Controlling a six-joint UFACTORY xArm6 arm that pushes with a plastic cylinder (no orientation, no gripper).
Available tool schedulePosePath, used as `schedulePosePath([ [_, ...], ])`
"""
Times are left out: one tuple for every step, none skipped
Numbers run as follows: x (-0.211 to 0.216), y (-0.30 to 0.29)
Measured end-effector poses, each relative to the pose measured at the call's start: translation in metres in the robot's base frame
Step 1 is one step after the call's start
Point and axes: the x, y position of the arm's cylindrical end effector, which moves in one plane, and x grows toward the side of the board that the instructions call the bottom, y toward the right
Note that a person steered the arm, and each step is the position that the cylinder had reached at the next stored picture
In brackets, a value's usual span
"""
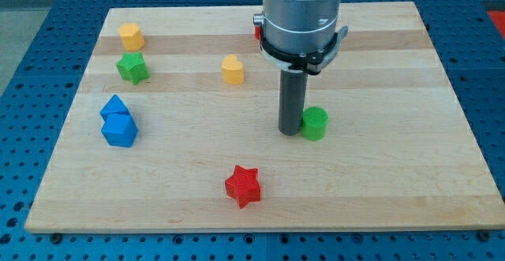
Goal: Move the yellow heart to the bottom left
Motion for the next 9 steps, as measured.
schedulePosePath([
  [0.032,0.015],
  [0.034,0.023],
  [-0.039,0.024],
  [-0.14,0.024],
  [-0.238,0.024],
  [-0.257,0.024],
  [-0.181,0.023],
  [-0.083,0.023],
  [-0.049,0.023],
])
